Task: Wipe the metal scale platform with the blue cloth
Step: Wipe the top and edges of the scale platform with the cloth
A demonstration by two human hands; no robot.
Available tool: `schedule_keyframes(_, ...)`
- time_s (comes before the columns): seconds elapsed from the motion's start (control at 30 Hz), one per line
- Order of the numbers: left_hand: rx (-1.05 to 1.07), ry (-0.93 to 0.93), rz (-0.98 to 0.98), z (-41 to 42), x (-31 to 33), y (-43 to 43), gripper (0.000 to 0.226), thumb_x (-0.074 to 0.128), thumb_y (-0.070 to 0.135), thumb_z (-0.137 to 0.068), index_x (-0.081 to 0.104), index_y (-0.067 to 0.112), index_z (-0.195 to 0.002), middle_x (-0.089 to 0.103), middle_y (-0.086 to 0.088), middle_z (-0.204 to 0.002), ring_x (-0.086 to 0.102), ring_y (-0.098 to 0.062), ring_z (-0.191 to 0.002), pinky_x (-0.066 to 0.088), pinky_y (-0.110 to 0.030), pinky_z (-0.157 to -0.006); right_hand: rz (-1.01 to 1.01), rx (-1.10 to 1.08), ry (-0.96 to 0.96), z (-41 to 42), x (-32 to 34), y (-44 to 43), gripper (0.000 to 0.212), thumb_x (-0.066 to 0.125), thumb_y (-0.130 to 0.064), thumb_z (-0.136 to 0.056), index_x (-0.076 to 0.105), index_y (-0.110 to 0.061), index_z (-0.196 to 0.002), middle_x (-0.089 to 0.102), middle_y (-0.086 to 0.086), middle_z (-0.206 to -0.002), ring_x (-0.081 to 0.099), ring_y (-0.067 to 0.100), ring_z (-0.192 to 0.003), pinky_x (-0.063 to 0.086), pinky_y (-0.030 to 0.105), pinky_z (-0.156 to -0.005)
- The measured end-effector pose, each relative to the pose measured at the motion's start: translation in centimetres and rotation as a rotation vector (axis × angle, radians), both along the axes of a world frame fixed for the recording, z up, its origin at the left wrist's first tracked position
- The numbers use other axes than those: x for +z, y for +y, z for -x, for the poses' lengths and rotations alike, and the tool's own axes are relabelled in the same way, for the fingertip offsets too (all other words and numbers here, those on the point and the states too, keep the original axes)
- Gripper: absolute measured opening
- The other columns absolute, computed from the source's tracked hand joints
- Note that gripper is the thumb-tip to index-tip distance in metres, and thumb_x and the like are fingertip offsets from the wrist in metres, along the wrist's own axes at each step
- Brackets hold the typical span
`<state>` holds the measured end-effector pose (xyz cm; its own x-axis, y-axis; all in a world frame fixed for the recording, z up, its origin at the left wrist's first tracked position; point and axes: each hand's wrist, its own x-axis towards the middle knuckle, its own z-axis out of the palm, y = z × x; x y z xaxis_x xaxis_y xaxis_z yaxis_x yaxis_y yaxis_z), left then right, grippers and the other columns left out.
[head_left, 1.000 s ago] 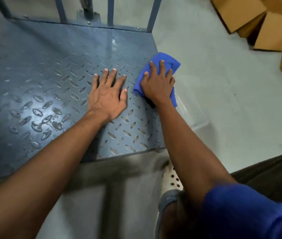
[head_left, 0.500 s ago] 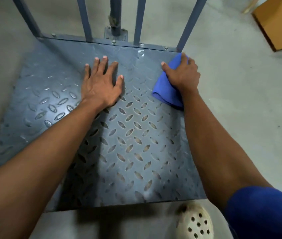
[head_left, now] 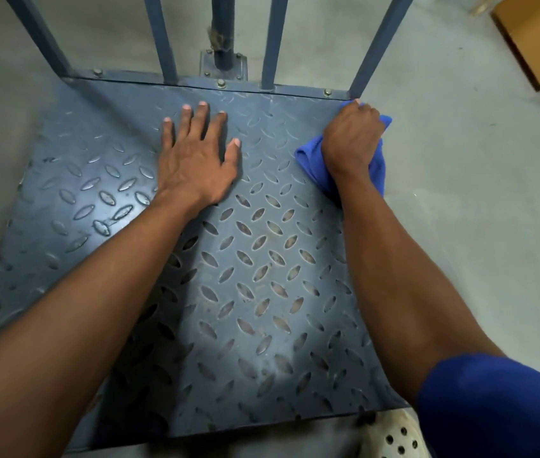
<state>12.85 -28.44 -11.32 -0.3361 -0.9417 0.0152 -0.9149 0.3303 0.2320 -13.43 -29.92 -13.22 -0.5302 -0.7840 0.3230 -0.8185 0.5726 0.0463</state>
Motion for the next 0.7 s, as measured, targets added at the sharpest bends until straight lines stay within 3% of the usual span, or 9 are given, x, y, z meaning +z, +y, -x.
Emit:
schedule_keyframes(0.2,0.007,-0.004,0.003,-2.8,-0.4,-0.1,0.071,0.018,0.062,-0.111,0.01,0.027,-0.173,0.002,-0.001,-0.181,-0.003,-0.023,-0.168,-0.007,-0.047,-0.134,0.044,0.088,-0.087,-1.9,-0.3,-0.6,0.044,0.03,-0.006,-0.104,0.056,0.001,-0.139,0.06,0.023,-0.141,0.052,0.04,-0.137,0.042,0.049,-0.107)
schedule_keyframes(0.43,0.057,0.027,-0.013,-6.6,-0.4,0.3,0.078,0.022,0.061,-0.111,0.009,0.016,-0.173,0.004,-0.004,-0.181,0.0,-0.022,-0.168,-0.004,-0.043,-0.136,0.041,0.271,-0.179,-12.9,1.0,-2.5,0.046,0.042,-0.008,-0.104,0.055,-0.005,-0.147,0.054,0.016,-0.154,0.046,0.031,-0.148,0.037,0.043,-0.12)
schedule_keyframes(0.7,0.228,0.1,0.01,-14.2,-0.1,0.0,0.067,0.032,0.041,-0.115,0.018,0.007,-0.171,0.01,-0.01,-0.18,0.005,-0.023,-0.167,0.0,-0.036,-0.135,0.07,0.517,-0.271,-24.2,2.5,-4.7,0.036,0.052,-0.014,-0.097,0.068,-0.012,-0.129,0.067,0.012,-0.135,0.061,0.031,-0.13,0.043,0.04,-0.106)
